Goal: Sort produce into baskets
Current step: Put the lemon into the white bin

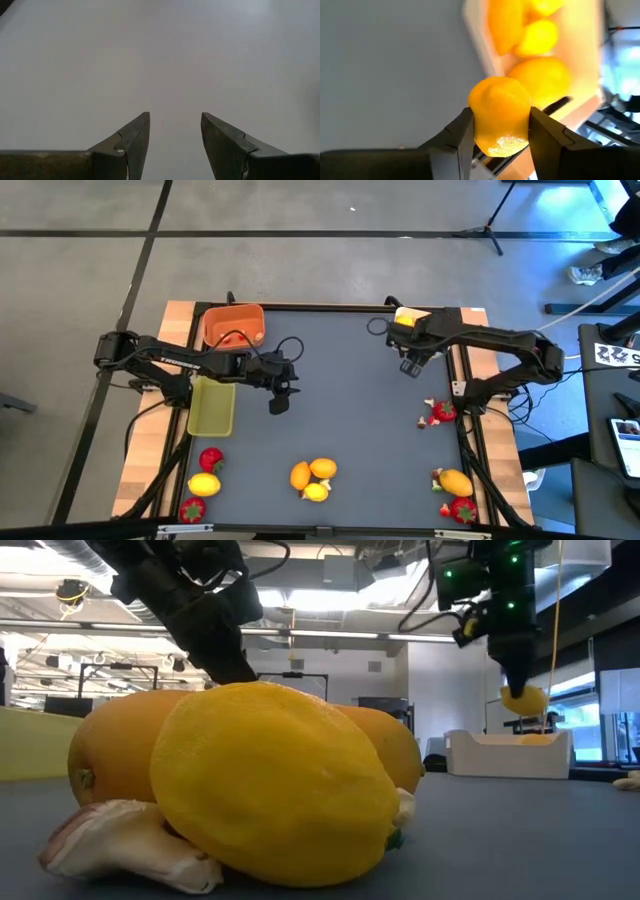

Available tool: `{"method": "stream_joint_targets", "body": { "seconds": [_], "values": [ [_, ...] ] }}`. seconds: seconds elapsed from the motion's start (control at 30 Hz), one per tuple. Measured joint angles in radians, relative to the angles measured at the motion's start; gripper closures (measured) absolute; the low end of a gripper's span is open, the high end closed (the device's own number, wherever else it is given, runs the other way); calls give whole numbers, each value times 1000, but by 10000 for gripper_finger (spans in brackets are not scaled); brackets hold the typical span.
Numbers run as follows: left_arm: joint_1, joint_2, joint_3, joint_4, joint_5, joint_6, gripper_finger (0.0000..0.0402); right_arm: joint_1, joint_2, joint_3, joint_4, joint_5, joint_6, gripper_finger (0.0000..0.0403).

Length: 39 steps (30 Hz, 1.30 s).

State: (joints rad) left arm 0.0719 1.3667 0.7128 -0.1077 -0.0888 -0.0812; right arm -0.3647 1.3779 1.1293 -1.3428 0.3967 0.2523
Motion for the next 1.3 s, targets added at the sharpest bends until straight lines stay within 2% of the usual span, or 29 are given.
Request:
{"method": "stream_joint_targets", "body": {
  "seconds": [0.27, 0.47, 0.63, 0.87, 1.17, 1.3],
  "values": [
    [0, 0, 0, 0, -1, -40, 228, -141, -6, -9, 120, 61, -103, 260],
    [0, 0, 0, 0, -1, -42, 228, -246, -6, -60, 306, -11, -183, 260],
    [0, 0, 0, 1, -1, -42, 228, -324, -6, -106, 437, 3, -216, 260],
    [0, 0, 0, 23, -1, -42, 228, -423, -6, -185, 601, 12, -341, 260],
    [0, 0, 0, 42, -1, -42, 228, -501, -6, -235, 668, 18, -399, 258],
    [0, 0, 0, 50, -1, -43, 228, -508, -6, -235, 646, 59, -426, 224]
  ]
}}
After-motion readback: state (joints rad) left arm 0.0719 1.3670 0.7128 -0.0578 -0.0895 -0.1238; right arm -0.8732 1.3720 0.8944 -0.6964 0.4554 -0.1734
